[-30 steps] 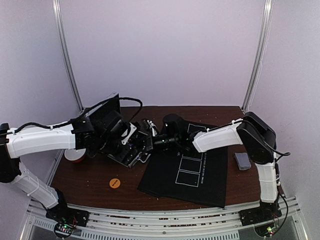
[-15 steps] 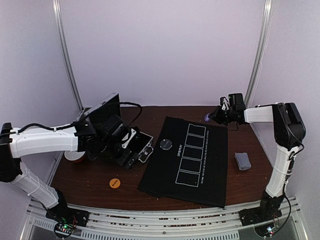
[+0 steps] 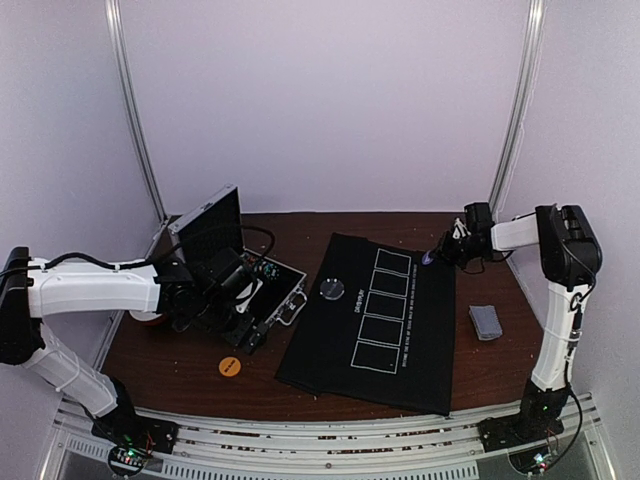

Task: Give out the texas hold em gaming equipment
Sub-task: Place the small blind button in the small blind area.

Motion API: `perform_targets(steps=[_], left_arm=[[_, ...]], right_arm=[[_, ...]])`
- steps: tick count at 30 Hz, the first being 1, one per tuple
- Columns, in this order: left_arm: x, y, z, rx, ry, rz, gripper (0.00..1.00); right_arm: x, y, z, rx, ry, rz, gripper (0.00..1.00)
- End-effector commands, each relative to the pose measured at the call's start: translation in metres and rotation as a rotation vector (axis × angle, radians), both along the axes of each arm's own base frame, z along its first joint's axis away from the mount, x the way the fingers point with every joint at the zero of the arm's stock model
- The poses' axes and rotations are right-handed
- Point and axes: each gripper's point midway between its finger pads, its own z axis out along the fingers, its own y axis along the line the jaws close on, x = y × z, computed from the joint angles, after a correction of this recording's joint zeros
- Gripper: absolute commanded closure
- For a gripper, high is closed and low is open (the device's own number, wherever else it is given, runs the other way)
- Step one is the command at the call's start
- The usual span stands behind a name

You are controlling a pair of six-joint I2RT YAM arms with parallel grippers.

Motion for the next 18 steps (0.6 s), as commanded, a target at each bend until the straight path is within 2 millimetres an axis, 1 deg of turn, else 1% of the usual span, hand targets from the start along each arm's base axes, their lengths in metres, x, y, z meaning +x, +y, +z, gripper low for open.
perform_targets(steps=[1, 3, 5, 7, 10, 13, 15, 18], left_arm=[[0.002, -0.004, -0.001, -0.024, 0.01, 0.009, 0.02], [0.0, -0.003, -0.003, -0.022, 0.017, 0.012, 0.02], [-0.003, 0.001, -0.006, -0.015, 0.03, 0.019, 0.02], [-0.007, 0.006, -0.011, -0.002, 0.05, 0.033, 0.02], [-0.014, 0.018, -0.022, 0.022, 0.098, 0.072, 0.02], [-0.023, 0.031, -0.033, 0.042, 0.149, 0.112, 0.02], [-0.029, 0.038, -0.04, 0.042, 0.183, 0.131, 0.02], [-0.04, 0.046, -0.052, 0.044, 0.24, 0.151, 0.02]], right_arm=[[-0.001, -0.014, -0.01, 0.025, 0.03, -0.025, 1.0], [-0.003, -0.018, -0.013, 0.012, 0.042, -0.027, 0.94], [-0.005, -0.02, -0.012, -0.004, 0.047, -0.025, 0.81], [-0.007, -0.024, -0.011, -0.04, 0.058, -0.027, 0.73], [-0.007, -0.035, -0.003, -0.114, 0.046, -0.044, 0.62], [-0.007, -0.045, 0.007, -0.191, 0.043, -0.056, 0.56], [-0.007, -0.048, 0.019, -0.245, 0.023, -0.054, 0.55], [-0.01, -0.047, 0.041, -0.333, -0.012, -0.038, 0.54]])
